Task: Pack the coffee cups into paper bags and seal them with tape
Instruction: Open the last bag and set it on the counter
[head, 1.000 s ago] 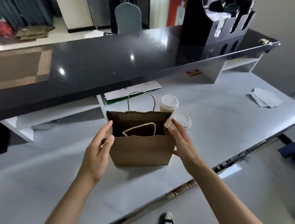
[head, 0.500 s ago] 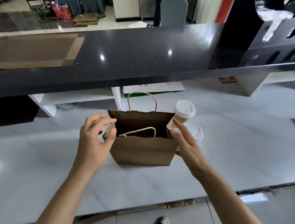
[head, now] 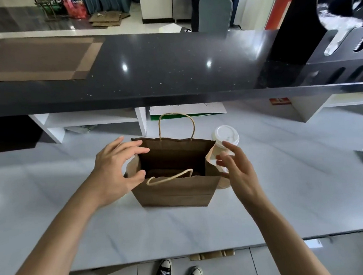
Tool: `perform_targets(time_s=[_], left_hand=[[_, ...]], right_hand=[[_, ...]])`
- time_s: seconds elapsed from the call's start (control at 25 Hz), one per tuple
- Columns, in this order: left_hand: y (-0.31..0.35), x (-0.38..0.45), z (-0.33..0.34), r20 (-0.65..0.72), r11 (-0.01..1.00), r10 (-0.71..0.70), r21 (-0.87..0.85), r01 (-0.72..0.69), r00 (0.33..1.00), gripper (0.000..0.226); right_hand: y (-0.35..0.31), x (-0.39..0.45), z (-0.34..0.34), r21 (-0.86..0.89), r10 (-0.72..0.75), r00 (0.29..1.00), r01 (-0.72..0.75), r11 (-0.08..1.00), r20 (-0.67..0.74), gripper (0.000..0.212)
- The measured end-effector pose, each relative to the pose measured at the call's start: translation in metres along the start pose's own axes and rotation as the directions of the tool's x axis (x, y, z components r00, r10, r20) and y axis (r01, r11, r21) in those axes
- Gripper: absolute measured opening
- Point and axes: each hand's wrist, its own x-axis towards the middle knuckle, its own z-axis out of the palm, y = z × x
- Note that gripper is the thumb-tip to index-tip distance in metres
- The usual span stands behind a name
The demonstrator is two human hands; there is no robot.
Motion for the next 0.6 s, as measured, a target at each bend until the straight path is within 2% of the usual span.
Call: perform_targets(time_s=[0.08,0.16,0.24,0.32,0.44,0.52,0.6], left_hand=[[-0.002,0.000,-0.002,0.040,1.000,-0.017,-0.020,0.017,0.999,0.070],[-0.003,0.000,-0.004,0.076,0.999,-0.021,-0.030,0.024,0.997,0.078],[-0.006,-0.001,-0.008,0.109,0.998,-0.034,-0.047,0.039,0.993,0.088],[-0.008,-0.003,-0.010,0.125,0.998,-0.032,-0.055,0.039,0.992,0.094],[-0.010,-0.006,-0.011,0.144,0.997,-0.020,-0.065,0.030,0.989,0.097],[-0.008,-0.007,-0.010,0.159,0.998,-0.009,-0.063,0.020,0.987,0.098],[-0.008,-0.007,-0.010,0.162,0.998,-0.003,-0.067,0.014,0.987,0.098]], right_hand=[[0.004,0.007,-0.009,-0.161,-0.078,0.987,0.055,0.985,-0.140,0.033],[0.009,0.013,-0.018,-0.378,-0.127,0.972,0.043,0.925,-0.198,0.042],[0.015,0.019,-0.025,-0.575,-0.105,0.984,0.001,0.818,-0.146,0.057],[0.018,0.023,-0.027,-0.708,-0.015,0.997,-0.042,0.705,-0.073,0.074],[0.024,0.029,-0.023,-0.810,0.068,0.997,-0.064,0.583,-0.030,0.087],[0.027,0.033,-0.020,-0.825,0.088,0.995,-0.082,0.559,-0.039,0.084],[0.028,0.036,-0.019,-0.810,0.097,0.994,-0.099,0.578,-0.052,0.080]])
